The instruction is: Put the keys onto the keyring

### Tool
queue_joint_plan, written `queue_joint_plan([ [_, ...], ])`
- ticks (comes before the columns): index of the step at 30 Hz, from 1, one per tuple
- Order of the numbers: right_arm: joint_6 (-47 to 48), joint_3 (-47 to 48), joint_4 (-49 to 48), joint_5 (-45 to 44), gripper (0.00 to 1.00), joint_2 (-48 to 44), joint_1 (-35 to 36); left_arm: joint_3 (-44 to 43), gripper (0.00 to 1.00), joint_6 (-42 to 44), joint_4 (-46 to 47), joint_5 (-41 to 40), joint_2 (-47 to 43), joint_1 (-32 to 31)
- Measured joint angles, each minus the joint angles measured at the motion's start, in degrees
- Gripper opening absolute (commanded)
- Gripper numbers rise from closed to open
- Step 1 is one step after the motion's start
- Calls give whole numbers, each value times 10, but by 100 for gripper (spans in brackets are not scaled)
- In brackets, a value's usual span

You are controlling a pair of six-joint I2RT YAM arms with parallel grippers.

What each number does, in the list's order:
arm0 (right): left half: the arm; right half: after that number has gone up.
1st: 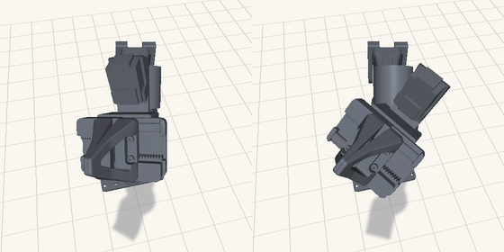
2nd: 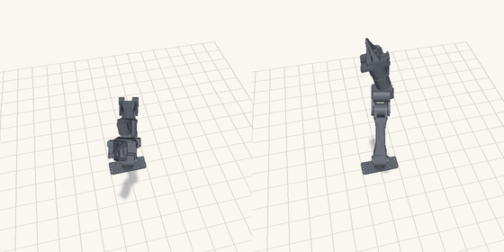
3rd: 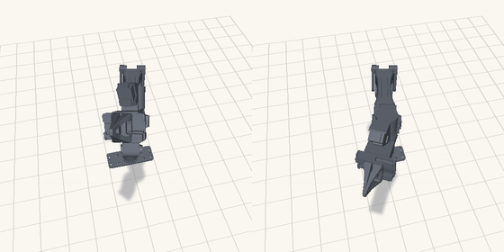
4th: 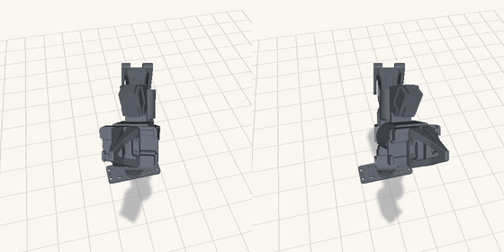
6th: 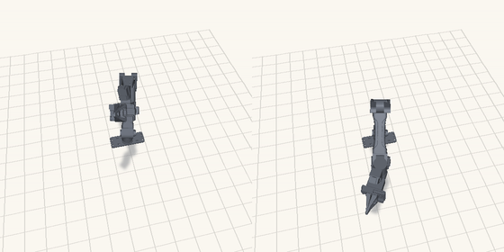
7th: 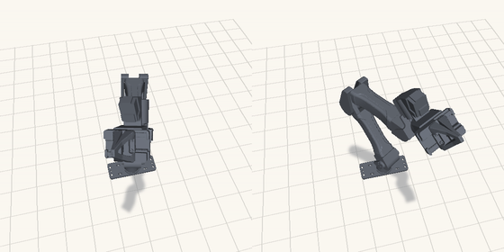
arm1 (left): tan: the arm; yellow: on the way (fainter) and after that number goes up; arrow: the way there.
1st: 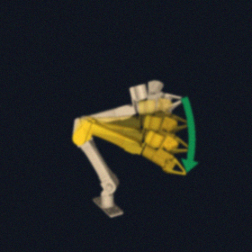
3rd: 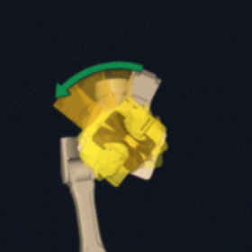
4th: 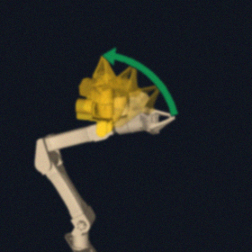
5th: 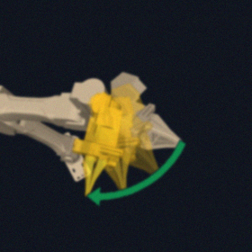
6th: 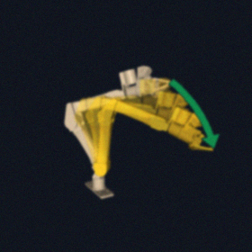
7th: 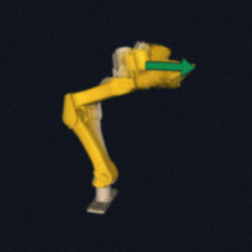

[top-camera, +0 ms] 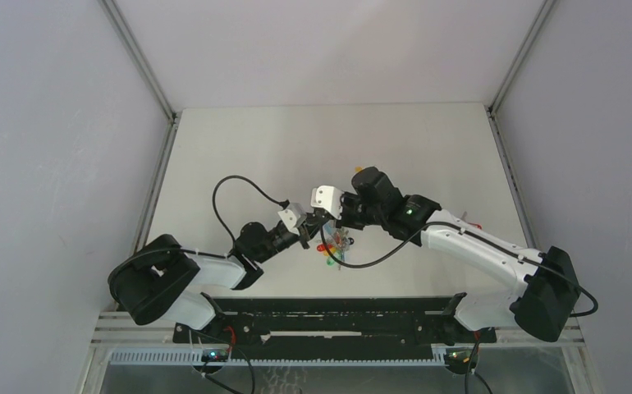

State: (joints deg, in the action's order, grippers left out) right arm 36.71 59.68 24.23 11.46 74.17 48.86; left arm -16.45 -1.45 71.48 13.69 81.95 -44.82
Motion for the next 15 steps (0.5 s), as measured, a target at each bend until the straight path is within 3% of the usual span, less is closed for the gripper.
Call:
queue_joint_plan([
  [15,-63,-38,-23,4,0,-3,-42,19,0,-42,41,-33,4,-1],
])
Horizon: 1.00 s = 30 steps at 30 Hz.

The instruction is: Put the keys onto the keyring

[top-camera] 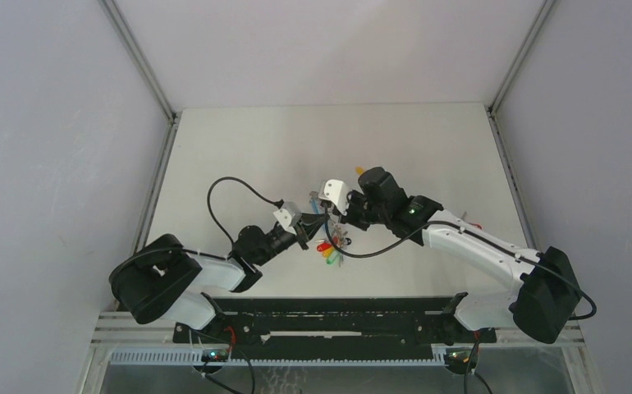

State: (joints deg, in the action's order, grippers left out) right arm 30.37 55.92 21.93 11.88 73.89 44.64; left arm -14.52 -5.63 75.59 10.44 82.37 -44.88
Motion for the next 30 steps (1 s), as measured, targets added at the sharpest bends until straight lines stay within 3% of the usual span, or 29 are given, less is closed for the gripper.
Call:
queue_joint_plan([
  [19,-14,-1,-7,22,0,10,4,14,1,3,8,-13,1,0],
  [23,-22,-1,-7,23,0,10,5,14,12,13,-17,-14,-16,0],
  [27,-28,-1,-4,24,0,9,5,14,32,23,-38,-29,-37,1],
  [30,-30,-1,6,19,0,9,5,15,41,25,-43,-43,-48,3],
])
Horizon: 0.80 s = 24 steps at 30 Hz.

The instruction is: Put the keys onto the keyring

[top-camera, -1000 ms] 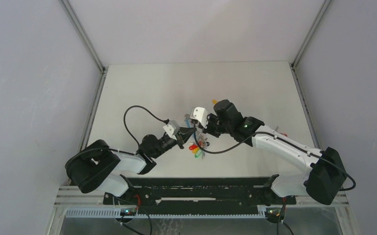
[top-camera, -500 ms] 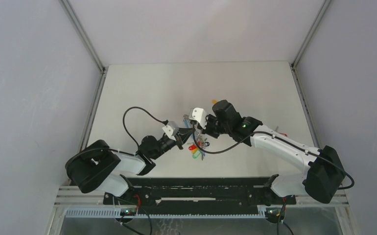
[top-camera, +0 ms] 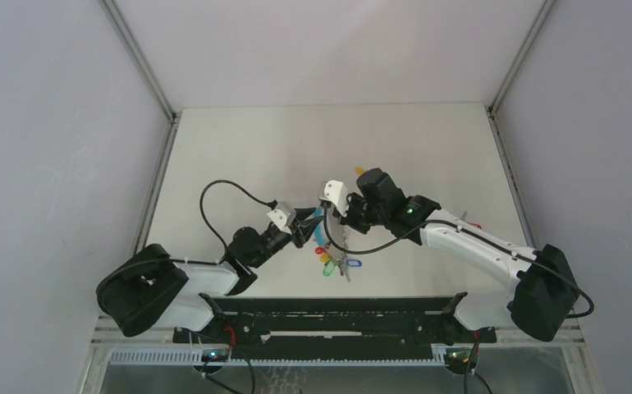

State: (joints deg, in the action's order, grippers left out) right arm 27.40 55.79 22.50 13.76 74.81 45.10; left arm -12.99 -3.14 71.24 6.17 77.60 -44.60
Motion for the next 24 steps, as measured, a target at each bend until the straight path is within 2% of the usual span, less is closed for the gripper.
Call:
queue_joint_plan([
  [9,-9,8,19,-17,0,13,0,15,53,-12,-62,-31,-69,8],
  [14,-18,21,19,-26,0,23,0,15,56,-44,-110,-36,-98,17],
  [24,-94,20,21,-63,0,55,-12,14,62,-119,-283,-80,-202,52],
])
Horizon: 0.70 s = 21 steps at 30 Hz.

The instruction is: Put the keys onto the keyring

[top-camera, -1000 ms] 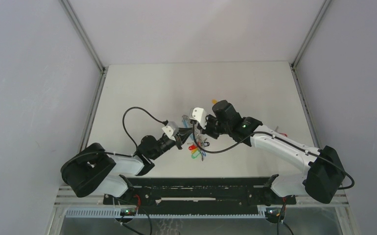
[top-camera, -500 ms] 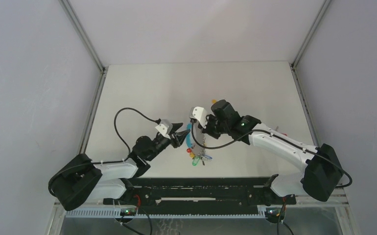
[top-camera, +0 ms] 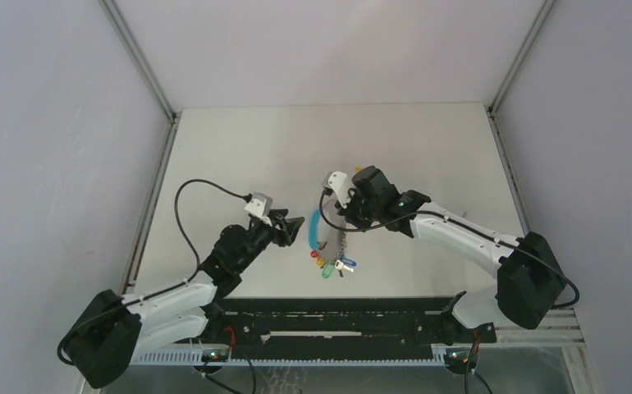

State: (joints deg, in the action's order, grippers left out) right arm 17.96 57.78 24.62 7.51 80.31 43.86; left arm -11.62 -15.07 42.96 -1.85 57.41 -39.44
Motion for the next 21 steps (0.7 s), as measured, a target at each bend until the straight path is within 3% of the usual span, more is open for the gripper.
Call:
queue_joint_plan([
  [10,-124,-113,-8,-40,0,1,-57,-1,72,-63,-217,-96,-199,10],
  [13,-157,-124,3,-63,0,2,-54,-1,83,-87,-270,-127,-255,11],
  [17,-199,-124,5,-77,17,-2,-62,-4,98,-116,-351,-159,-321,12],
  [21,-237,-124,10,-76,27,-13,-66,-31,100,-141,-443,-184,-382,12],
])
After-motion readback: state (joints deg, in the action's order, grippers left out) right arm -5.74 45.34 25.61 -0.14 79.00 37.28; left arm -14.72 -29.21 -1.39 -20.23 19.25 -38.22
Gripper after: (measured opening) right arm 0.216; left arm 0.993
